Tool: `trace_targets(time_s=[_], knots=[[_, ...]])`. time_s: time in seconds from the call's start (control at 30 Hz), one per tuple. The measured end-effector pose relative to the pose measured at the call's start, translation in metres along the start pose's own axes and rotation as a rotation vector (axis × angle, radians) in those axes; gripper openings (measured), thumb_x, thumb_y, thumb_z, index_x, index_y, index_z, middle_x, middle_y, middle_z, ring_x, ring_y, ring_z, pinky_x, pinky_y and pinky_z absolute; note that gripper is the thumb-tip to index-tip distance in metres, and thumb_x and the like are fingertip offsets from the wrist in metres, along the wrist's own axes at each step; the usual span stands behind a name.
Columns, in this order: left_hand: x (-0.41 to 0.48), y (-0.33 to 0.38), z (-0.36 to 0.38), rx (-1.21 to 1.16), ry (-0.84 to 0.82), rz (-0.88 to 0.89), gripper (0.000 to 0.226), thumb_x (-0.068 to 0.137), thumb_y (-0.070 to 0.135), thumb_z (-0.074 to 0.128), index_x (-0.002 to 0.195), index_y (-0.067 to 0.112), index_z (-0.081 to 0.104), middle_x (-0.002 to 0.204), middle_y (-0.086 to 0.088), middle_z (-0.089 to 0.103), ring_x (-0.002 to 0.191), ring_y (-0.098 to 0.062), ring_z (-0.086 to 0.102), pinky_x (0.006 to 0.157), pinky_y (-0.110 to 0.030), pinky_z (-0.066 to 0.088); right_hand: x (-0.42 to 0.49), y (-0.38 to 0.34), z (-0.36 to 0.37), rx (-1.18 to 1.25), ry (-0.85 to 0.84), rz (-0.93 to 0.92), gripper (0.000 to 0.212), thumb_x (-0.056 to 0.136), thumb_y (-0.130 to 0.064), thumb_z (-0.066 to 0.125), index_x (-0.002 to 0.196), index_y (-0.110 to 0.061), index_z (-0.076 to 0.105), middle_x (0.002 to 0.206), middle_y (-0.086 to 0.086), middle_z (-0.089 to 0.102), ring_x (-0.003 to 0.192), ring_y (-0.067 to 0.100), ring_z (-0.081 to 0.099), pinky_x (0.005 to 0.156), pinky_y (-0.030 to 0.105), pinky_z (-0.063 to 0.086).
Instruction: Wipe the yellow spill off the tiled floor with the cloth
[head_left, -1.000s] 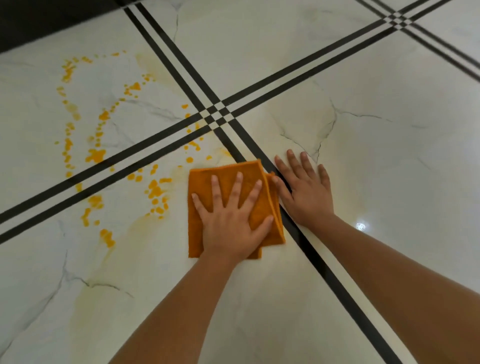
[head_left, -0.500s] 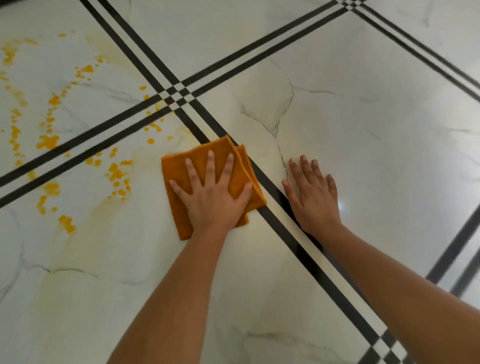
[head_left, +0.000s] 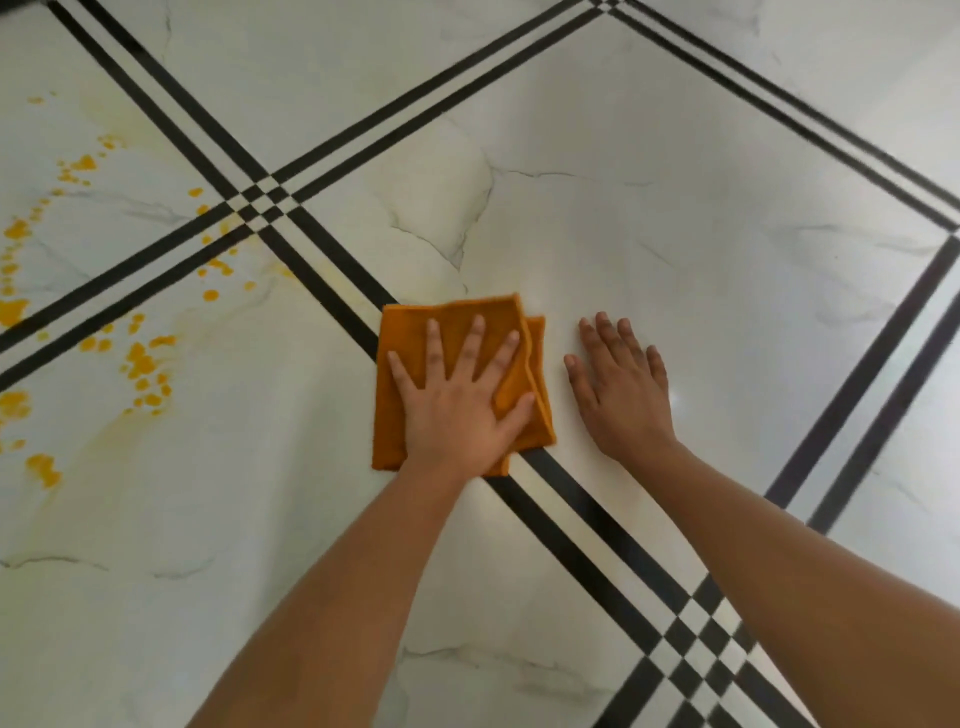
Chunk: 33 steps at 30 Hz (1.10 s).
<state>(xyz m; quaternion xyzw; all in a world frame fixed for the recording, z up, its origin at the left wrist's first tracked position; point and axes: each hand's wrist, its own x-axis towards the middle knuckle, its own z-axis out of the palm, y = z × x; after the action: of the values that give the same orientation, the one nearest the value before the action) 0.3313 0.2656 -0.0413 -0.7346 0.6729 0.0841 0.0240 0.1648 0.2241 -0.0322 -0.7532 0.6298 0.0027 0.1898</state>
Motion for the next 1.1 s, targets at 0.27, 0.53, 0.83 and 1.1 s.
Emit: trace_targets(time_s=[0.27,0.53,0.83,1.1], knots=[[0.003,0.005,0.002,0.034,-0.036,-0.081,0.077,0.077,0.078,0.004,0.141,0.043,-0.02,0.156,0.004,-0.014,0.141,-0.037,-0.015,0.106,-0.066,-0.006,0.002,0.005,-0.016,-0.044,-0.073,-0.128,0.057,0.099,-0.046,0.013,0.15,-0.025,0.003,0.159,-0.003,-0.002,0.145,0.016,-0.008,0.115,0.038,-0.006],[-0.017,-0.065,-0.007,-0.101,0.003,-0.334,0.078,0.075,0.081,0.004,0.143,0.045,-0.011,0.157,0.007,-0.01,0.142,-0.032,-0.014,0.107,-0.065,-0.006,0.002,-0.055,-0.02,-0.217,-0.207,-0.435,0.057,0.098,-0.049,0.011,0.15,-0.025,0.002,0.159,-0.003,-0.004,0.145,0.016,-0.009,0.115,0.039,-0.005],[-0.024,-0.142,-0.009,-0.037,-0.027,-0.24,0.075,0.072,0.079,-0.004,0.139,0.047,-0.019,0.156,0.007,-0.013,0.141,-0.032,-0.016,0.106,-0.065,-0.006,0.007,-0.134,-0.005,-0.244,-0.277,-0.475,0.059,0.097,-0.052,0.012,0.15,-0.027,0.002,0.159,-0.003,-0.004,0.145,0.016,-0.008,0.116,0.039,-0.003],[0.02,-0.205,-0.024,-0.074,-0.035,-0.247,0.075,0.078,0.078,0.003,0.143,0.044,-0.013,0.157,0.005,-0.013,0.14,-0.035,-0.018,0.105,-0.069,-0.004,0.043,-0.193,0.019,-0.208,-0.244,-0.37,0.058,0.098,-0.051,0.013,0.15,-0.028,0.002,0.159,-0.004,-0.002,0.145,0.014,-0.008,0.116,0.037,-0.002]])
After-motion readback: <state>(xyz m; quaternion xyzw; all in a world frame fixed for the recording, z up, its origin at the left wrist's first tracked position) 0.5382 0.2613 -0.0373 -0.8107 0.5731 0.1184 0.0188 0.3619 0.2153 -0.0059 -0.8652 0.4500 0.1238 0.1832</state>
